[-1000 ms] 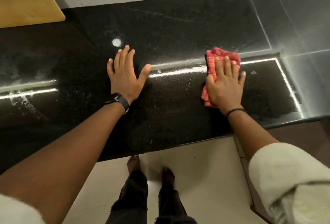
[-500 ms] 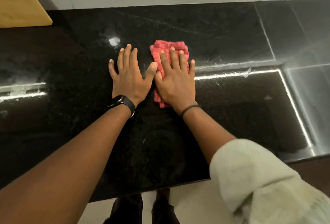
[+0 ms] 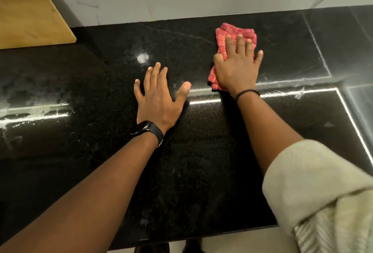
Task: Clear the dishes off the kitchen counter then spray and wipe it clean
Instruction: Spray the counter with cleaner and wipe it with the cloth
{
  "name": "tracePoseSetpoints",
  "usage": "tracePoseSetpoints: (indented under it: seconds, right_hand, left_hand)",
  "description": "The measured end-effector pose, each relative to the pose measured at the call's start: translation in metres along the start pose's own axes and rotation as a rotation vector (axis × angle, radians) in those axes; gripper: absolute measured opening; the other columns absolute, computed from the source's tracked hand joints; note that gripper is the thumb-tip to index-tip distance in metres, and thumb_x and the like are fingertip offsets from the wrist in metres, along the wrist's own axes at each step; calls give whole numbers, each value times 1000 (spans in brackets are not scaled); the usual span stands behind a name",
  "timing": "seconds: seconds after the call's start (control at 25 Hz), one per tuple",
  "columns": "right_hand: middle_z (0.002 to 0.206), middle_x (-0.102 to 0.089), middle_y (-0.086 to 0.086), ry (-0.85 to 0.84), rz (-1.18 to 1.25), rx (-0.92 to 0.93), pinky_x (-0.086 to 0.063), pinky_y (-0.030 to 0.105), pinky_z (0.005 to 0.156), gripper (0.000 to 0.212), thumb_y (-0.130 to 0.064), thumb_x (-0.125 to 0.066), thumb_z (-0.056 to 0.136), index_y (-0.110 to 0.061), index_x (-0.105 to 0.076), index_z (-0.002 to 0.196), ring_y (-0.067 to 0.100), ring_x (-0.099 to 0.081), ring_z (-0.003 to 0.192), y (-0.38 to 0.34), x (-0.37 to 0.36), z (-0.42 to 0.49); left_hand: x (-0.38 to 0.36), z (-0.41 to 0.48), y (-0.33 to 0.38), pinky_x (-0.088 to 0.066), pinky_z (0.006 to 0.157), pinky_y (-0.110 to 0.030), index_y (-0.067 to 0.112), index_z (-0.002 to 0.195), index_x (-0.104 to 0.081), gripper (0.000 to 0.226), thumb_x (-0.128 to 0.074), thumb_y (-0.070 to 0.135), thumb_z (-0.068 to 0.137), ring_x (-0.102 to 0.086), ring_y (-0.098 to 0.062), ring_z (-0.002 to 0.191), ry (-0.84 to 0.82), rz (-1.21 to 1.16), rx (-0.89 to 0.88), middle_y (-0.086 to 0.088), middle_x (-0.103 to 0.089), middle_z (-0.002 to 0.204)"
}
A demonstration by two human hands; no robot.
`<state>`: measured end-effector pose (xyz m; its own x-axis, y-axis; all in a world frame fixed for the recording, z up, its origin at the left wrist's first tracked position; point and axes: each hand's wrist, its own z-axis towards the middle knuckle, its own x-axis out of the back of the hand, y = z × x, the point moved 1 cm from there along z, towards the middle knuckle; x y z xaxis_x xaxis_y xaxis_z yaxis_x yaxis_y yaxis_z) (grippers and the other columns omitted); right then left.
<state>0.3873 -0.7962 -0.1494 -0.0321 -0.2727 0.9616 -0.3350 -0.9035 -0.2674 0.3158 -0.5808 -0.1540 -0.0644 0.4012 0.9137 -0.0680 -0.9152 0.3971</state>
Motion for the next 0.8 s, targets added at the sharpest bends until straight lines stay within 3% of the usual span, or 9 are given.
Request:
tracePoseSetpoints:
  seconds: [0.12,0.32,0.44,0.52,0.64,0.8]
  right_hand:
    - [172,-9,7,29,-14,-58,3,60,126,73,-52,-21,96,-27,-17,164,30,-2,159,-11,-9,-50]
    - [173,-7,3,-110,-83,326,3,59,126,71,-54,-24,96,-32,-16,164,27,0,159,-68,-23,-38]
    - [173,-9,-1,-141,-117,418,5,61,125,69,-56,-24,98,-36,-18,163,23,-2,159,-70,-17,18]
    - [173,-8,-1,-114,-127,357,4,62,125,68,-56,-22,99,-36,-16,163,24,-3,159,-43,-5,55]
    - [173,-9,1,-59,-80,105,2,63,124,69,-54,-23,97,-36,-17,163,26,-4,159,28,15,70]
    - [173,-9,4,11,-33,-113,-1,62,125,70,-52,-20,97,-31,-14,164,28,-4,159,74,23,-11]
  left_hand:
    - [0,-1,0,-3,125,-56,15,158,-27,94,-12,80,92,-4,-16,156,-13,25,-8,1,-13,169]
    - [1,0,-1,-5,125,-55,16,159,-23,101,-8,85,87,-4,-15,156,-8,28,13,2,-11,170]
    - [2,1,-2,-4,125,-55,17,159,-24,101,-7,85,87,-4,-14,156,-6,5,18,3,-12,169]
    - [2,3,-2,-2,125,-55,17,159,-25,100,-8,85,88,-3,-13,156,-6,-13,14,3,-12,169]
    - [1,2,-2,-2,125,-55,17,158,-25,99,-9,85,88,-3,-13,156,-19,-11,3,3,-12,169]
    - [2,0,-2,-2,125,-56,17,158,-26,100,-9,86,88,-3,-14,156,-30,-4,2,2,-13,169]
